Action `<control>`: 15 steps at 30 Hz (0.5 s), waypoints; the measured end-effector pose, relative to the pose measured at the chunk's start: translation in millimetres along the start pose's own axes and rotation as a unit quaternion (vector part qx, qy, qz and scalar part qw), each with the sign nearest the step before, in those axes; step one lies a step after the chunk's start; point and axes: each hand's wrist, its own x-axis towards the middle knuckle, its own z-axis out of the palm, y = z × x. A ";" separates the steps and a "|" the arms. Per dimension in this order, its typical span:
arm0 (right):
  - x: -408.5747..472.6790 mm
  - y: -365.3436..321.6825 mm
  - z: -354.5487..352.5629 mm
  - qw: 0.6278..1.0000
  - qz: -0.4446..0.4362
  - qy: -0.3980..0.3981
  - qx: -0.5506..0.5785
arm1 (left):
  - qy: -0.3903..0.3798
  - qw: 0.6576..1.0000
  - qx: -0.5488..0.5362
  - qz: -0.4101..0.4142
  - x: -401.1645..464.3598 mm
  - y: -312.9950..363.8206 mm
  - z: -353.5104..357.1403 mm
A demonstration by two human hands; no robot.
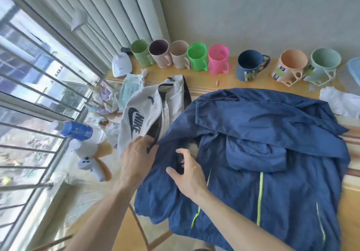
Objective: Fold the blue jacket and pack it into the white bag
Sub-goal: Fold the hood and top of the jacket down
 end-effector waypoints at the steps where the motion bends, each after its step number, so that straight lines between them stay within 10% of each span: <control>1: 1.9 -2.5 3.3 0.999 -0.016 0.038 -0.035 | 0.023 1.000 -0.007 0.010 -1.2 2.5 -3.1; 4: 7.3 -13.0 10.3 0.978 -0.068 0.162 -0.109 | 0.036 0.999 -0.017 0.016 -8.3 6.5 -9.8; 12: 50.3 -60.5 6.6 0.960 -0.051 0.022 -0.274 | -0.049 0.997 -0.064 0.012 -48.6 -39.9 15.2; 15: 52.9 -67.7 -6.0 0.984 -0.082 0.065 -0.142 | -0.068 0.995 -0.069 0.027 -54.6 -52.3 23.6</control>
